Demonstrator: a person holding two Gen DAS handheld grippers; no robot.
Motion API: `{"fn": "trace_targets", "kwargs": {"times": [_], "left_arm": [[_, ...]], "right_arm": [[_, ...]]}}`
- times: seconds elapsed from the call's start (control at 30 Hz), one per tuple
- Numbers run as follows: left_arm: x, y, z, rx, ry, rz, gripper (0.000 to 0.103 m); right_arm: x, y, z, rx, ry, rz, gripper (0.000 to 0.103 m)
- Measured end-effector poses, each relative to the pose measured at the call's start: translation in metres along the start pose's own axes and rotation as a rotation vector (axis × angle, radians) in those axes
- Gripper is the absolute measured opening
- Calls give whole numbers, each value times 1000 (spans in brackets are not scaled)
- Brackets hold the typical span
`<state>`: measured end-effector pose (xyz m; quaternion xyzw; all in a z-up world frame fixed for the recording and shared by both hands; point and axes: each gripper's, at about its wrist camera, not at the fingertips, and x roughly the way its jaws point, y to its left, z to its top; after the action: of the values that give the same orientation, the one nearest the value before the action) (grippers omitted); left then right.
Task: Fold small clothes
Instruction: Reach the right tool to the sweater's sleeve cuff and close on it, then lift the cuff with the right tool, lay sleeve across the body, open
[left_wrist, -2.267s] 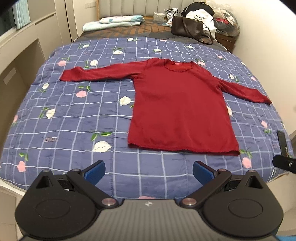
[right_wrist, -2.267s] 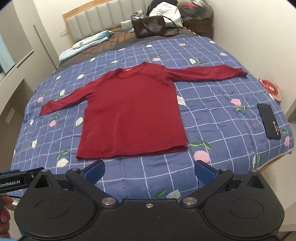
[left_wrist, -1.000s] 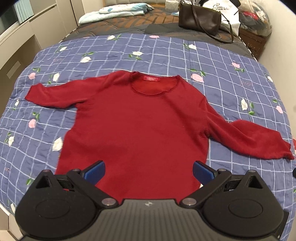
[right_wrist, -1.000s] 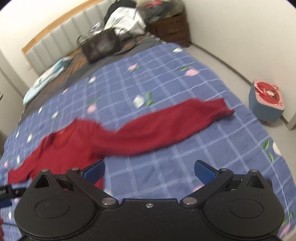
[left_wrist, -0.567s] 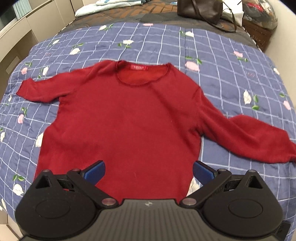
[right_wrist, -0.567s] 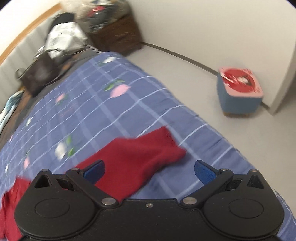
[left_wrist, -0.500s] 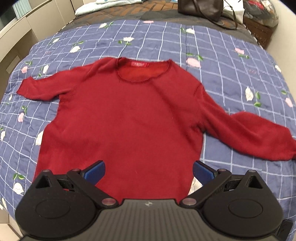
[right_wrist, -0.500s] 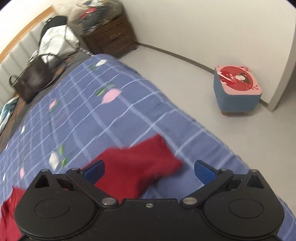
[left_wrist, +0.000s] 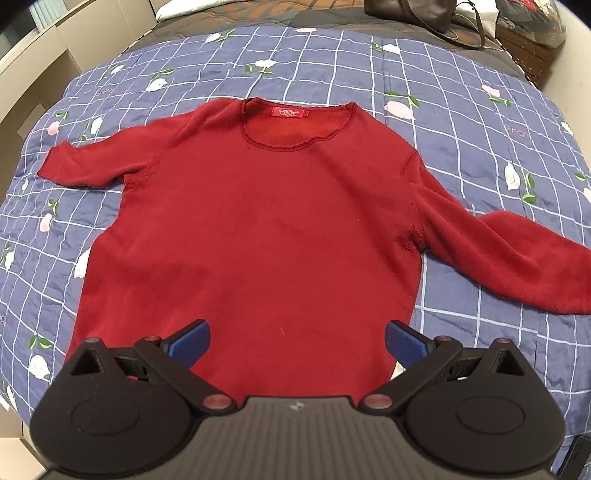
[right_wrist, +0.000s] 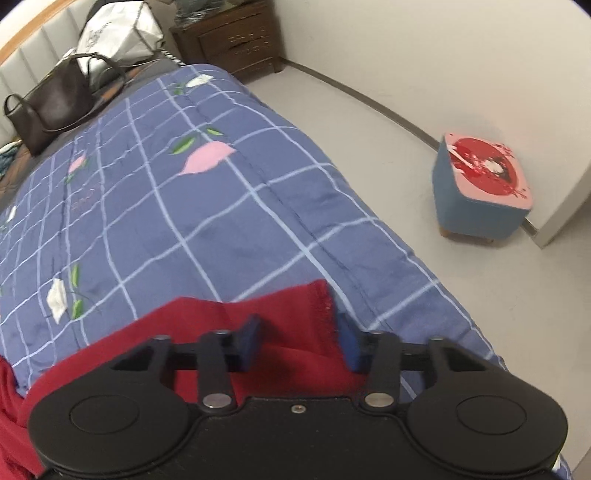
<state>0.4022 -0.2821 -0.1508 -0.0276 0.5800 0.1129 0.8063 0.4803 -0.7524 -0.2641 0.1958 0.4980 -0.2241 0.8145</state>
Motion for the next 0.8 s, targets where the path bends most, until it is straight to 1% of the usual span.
{"fn": "trace_targets", "kwargs": {"times": [0.03,0.07,0.13,0.23,0.4,0.5,0.63,0.7,0.8], "left_arm": [[0,0,1,0,-1,-2,103],[0,0,1,1,-2,-4,103],[-1,-1,3,4,-9,-4,103],[-1,-1,8,9,-23,-1,103],[-8,3,16,-8,-48,-14,103],[-15,7,17,-16,-59,-28,103],[-21,15,14,-15,-67,-42,103],[-23,20,12,-14,-70,-51,103],[-20,26,11,7,-71,-54,103]], "right_arm": [[-1,-2,-1,14,-6,-8,21],[-3,-3,-1,19,-7,-14,13],[-9,-4,0,11,-17,1,10],[-30,-4,5,-26,-73,1,9],[-81,-22,22,62,-169,-1,8],[-104,-32,26,84,-190,2,8],[-137,-40,22,110,-234,10,8],[-156,-36,18,88,-264,26,8],[-169,-27,13,43,-255,34,8]]}}
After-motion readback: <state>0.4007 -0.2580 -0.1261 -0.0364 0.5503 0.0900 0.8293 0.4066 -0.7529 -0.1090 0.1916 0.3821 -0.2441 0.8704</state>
